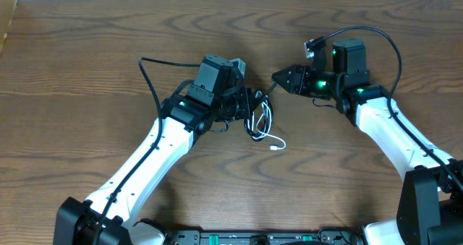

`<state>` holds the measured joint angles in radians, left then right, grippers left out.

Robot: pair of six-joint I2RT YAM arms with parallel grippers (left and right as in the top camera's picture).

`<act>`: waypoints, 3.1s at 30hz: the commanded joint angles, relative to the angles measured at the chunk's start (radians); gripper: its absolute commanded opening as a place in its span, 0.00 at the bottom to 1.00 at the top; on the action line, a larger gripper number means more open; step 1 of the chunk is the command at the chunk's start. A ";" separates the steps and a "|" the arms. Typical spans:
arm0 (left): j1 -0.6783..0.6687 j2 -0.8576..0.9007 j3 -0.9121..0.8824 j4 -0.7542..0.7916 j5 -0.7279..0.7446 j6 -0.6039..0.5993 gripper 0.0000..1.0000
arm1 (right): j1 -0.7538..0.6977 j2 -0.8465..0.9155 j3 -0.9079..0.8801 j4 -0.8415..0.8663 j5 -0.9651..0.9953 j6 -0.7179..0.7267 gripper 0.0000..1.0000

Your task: Untangle cables

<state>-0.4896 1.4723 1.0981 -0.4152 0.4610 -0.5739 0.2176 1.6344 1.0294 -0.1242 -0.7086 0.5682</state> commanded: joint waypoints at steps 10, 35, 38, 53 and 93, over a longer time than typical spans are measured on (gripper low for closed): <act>0.003 -0.009 0.000 0.001 0.036 -0.034 0.07 | 0.023 0.021 0.010 -0.014 0.016 0.021 0.29; 0.003 -0.009 0.000 0.075 -0.051 -0.156 0.07 | 0.094 0.024 0.010 -0.097 -0.144 0.039 0.01; 0.003 -0.009 0.000 0.108 -0.069 -0.192 0.07 | 0.114 0.024 0.010 -0.128 -0.152 0.045 0.01; 0.061 -0.009 0.000 0.215 -0.061 -0.298 0.07 | 0.158 0.028 0.010 -0.198 -0.039 0.044 0.55; 0.069 -0.009 0.000 0.058 -0.183 -1.461 0.07 | 0.238 -0.159 0.010 -0.230 0.192 -0.721 0.54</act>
<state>-0.4263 1.4723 1.0977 -0.3592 0.2379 -1.7908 0.4103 1.4960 1.0309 -0.3355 -0.6582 -0.0616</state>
